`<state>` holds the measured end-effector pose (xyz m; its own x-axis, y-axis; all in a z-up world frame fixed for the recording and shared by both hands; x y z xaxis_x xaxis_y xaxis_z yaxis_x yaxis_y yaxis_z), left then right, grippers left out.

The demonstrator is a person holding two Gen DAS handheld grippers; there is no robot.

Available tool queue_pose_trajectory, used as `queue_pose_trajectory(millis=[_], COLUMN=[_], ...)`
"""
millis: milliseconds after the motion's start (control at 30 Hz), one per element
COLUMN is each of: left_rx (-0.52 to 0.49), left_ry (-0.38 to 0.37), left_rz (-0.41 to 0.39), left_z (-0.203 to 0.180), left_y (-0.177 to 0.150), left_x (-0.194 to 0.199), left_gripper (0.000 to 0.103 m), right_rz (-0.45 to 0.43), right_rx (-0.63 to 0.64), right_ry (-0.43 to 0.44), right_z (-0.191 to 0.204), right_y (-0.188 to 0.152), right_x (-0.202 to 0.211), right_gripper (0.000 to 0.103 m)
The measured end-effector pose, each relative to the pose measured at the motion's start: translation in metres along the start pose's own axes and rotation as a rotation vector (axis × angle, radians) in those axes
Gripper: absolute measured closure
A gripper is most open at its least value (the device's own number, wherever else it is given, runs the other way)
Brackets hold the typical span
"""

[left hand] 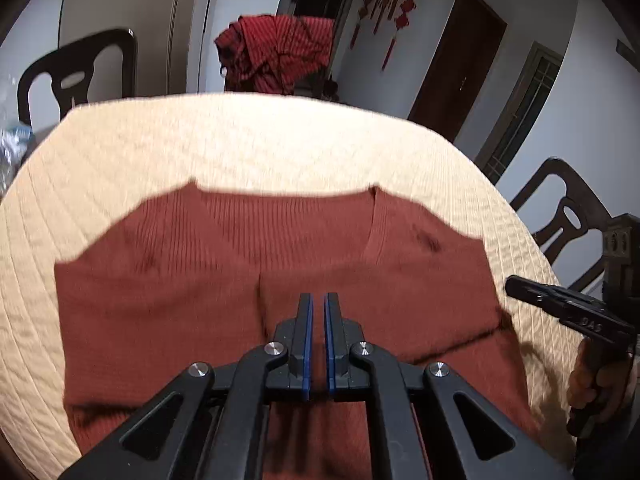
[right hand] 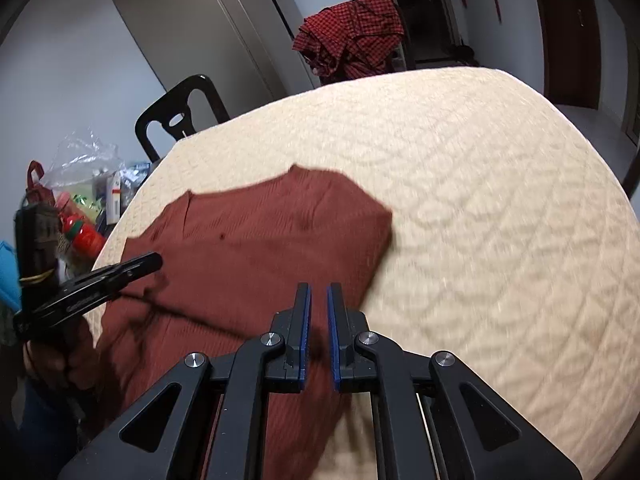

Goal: Fold small clothes

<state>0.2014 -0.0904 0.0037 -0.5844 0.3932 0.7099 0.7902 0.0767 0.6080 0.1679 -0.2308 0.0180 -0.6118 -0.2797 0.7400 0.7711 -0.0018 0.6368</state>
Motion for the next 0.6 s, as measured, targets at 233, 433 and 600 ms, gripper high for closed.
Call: queue_pose_trajectory(millis=[233, 433, 600], left_rx=[0.014, -0.026, -0.040], left_ry=[0.023, 0.030, 0.064], left_rz=[0.035, -0.001, 0.002], left_z=[0.015, 0.013, 0.029], left_y=[0.006, -0.006, -0.026], left_x=[-0.033, 0.004, 0.013], left_gripper=[0.094, 0.094, 0.094], right_rz=[0.046, 0.027, 0.084], right_rx=[-0.048, 0.029, 0.086], right_ry=[-0.014, 0.002, -0.012], right_z=[-0.023, 0.004, 0.016], right_y=[0.014, 0.005, -0.025], right_x=[-0.037, -0.006, -0.008], right_gripper=[0.097, 0.094, 0.094])
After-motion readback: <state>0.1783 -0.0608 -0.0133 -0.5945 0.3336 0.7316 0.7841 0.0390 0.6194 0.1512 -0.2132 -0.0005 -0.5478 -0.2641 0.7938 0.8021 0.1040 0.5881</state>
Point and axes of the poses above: each gripper's, at about its wrist camera, not at the fingertips, and x roughly against the way its jaws point, z to its left, y to its top, the point moved 4 cm from there along -x, roughly the way its jaws point, and after that the axes turned 9 degrees about x, right-handed, at the moved point
